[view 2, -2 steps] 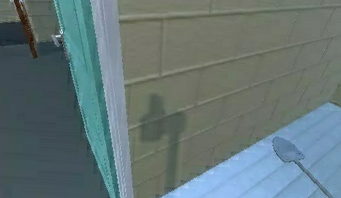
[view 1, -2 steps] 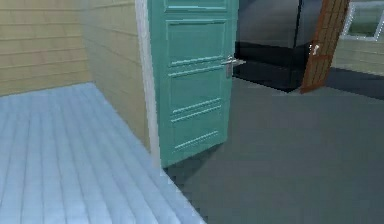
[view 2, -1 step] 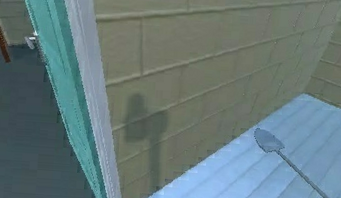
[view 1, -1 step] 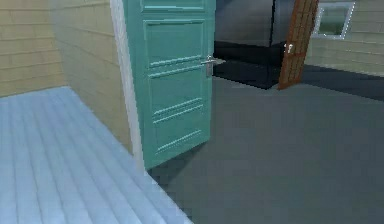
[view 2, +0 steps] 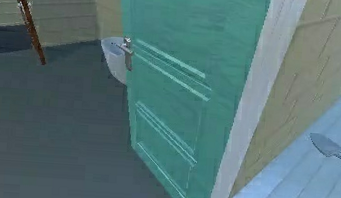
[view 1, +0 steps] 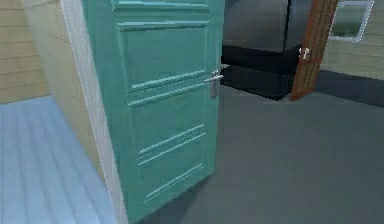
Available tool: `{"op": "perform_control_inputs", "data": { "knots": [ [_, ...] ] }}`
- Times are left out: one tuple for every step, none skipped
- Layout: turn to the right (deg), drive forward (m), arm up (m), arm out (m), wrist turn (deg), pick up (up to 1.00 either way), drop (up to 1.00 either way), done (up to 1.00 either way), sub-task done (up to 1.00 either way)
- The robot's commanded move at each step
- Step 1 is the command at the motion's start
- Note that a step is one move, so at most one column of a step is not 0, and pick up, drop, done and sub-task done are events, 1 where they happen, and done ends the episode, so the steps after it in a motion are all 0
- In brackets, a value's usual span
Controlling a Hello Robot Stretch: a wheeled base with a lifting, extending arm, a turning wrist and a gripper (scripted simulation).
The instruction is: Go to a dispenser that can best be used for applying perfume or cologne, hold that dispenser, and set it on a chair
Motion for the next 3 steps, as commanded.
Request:
{"op": "perform_control_inputs", "data": {
  "knots": [
    [27.0,0.0,0.0,0.0,0.0,0.0,0.0,0.0,0.0],
    [0.0,1.0,0.0,0.0,0.0,0.0,0.0,0.0,0.0],
    [0.0,0.9,0.0,0.0,0.0,0.0,0.0,0.0,0.0]
  ]
}}
